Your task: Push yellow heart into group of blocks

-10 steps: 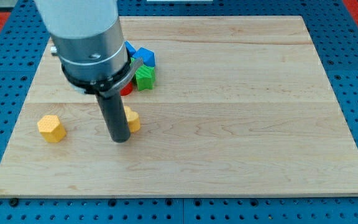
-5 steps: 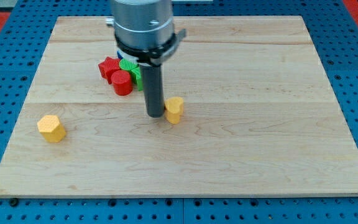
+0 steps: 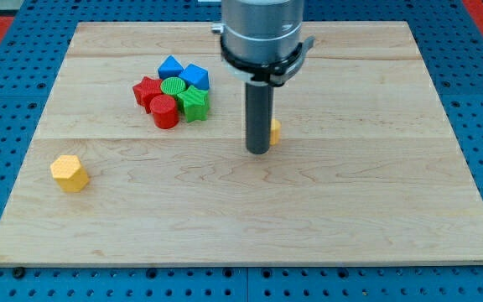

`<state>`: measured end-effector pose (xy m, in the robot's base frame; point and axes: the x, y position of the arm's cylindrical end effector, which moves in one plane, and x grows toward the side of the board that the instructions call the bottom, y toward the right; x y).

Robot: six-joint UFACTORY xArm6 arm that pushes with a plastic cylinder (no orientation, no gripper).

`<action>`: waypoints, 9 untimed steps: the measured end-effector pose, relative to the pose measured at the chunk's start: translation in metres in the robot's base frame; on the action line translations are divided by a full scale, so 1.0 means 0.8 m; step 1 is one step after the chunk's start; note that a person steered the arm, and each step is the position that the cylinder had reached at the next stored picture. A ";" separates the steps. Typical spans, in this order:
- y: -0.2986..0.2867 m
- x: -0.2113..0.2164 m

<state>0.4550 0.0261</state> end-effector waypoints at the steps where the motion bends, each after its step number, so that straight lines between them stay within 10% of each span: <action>1: 0.042 -0.017; 5: 0.091 -0.118; 9: -0.116 -0.100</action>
<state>0.3749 -0.0670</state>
